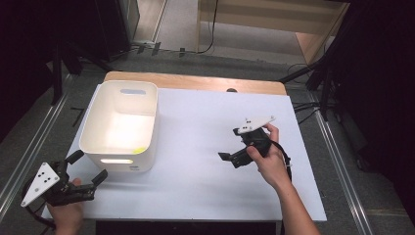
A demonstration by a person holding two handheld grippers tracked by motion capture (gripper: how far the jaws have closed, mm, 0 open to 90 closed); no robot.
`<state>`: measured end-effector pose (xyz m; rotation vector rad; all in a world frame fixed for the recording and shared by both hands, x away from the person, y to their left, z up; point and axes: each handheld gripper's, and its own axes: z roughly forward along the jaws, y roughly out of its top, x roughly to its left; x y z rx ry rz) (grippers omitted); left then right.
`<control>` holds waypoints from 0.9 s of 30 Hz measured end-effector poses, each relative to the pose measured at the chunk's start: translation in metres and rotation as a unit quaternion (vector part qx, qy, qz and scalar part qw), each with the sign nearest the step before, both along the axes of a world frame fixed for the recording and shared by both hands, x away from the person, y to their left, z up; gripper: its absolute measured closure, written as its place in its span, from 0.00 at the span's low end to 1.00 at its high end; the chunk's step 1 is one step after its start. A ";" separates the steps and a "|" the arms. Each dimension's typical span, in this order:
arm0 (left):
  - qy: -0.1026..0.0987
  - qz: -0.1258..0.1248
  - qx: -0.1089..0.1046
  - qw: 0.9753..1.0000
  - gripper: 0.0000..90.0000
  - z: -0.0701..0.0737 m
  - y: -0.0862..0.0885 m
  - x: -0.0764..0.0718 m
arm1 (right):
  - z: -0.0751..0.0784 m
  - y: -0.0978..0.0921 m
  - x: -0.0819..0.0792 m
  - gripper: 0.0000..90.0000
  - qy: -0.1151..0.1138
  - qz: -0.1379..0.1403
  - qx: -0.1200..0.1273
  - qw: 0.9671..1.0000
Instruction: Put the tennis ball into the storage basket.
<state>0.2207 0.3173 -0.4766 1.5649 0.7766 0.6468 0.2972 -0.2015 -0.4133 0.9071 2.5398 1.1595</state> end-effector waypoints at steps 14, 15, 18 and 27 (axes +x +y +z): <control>0.000 0.000 0.001 1.000 0.00 0.000 0.000 0.000 | -0.021 -0.036 -0.019 0.01 -0.022 -0.042 0.036 0.998; 0.000 0.000 0.001 1.000 0.00 0.000 0.000 0.000 | -0.023 -0.039 -0.021 0.01 -0.024 -0.046 0.037 0.998; 0.000 0.000 0.001 1.000 0.00 0.000 0.000 0.000 | -0.029 -0.046 -0.025 0.01 -0.025 -0.054 0.043 0.997; 0.000 -0.001 0.003 1.000 0.00 0.000 0.000 0.000 | -0.046 -0.067 -0.040 0.01 -0.024 -0.082 0.060 0.995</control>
